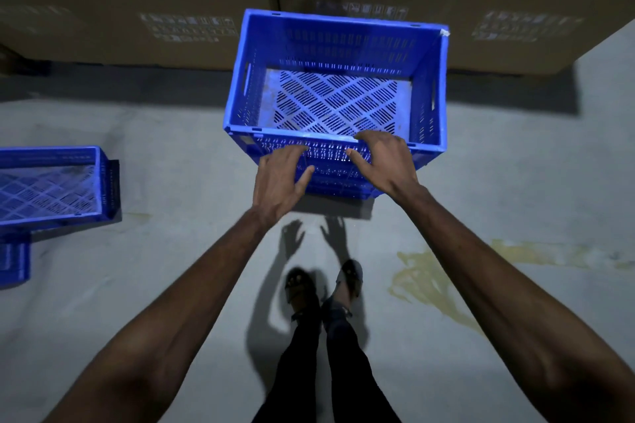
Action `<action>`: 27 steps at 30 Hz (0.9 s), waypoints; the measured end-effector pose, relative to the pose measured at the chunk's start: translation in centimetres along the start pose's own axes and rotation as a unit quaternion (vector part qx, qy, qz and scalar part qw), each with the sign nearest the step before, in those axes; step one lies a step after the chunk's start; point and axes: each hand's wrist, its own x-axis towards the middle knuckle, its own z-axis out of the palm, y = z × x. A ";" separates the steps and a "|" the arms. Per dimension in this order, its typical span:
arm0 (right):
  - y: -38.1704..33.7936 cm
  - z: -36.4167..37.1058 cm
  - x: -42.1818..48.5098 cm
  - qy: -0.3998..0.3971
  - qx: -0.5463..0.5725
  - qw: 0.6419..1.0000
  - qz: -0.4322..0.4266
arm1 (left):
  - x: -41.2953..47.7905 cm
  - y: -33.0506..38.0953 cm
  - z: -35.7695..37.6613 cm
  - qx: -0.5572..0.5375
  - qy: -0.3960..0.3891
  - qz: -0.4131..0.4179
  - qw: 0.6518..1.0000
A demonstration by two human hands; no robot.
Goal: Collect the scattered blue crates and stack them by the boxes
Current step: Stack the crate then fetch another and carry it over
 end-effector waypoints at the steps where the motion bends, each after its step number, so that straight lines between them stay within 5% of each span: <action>1: -0.7 -1.0 -1.3 -0.006 0.014 1.000 0.015 | -2.0 0.7 -0.5 -0.014 -0.009 -0.018 1.000; 5: -4.2 -3.5 -7.7 -0.061 0.067 0.993 0.076 | -10.0 3.0 -2.8 -0.094 -0.122 -0.149 0.977; 10: -8.3 -3.4 -15.7 -0.193 0.071 0.975 0.079 | -18.4 4.7 -4.3 -0.217 -0.163 -0.309 0.912; 19: -16.4 -1.3 -18.3 -0.244 0.052 0.968 -0.001 | -24.4 4.8 -8.4 -0.293 -0.041 -0.296 0.908; 27: -28.6 3.5 -16.4 -0.248 0.060 0.966 -0.048 | -28.8 -4.6 -15.1 -0.337 0.019 -0.336 0.879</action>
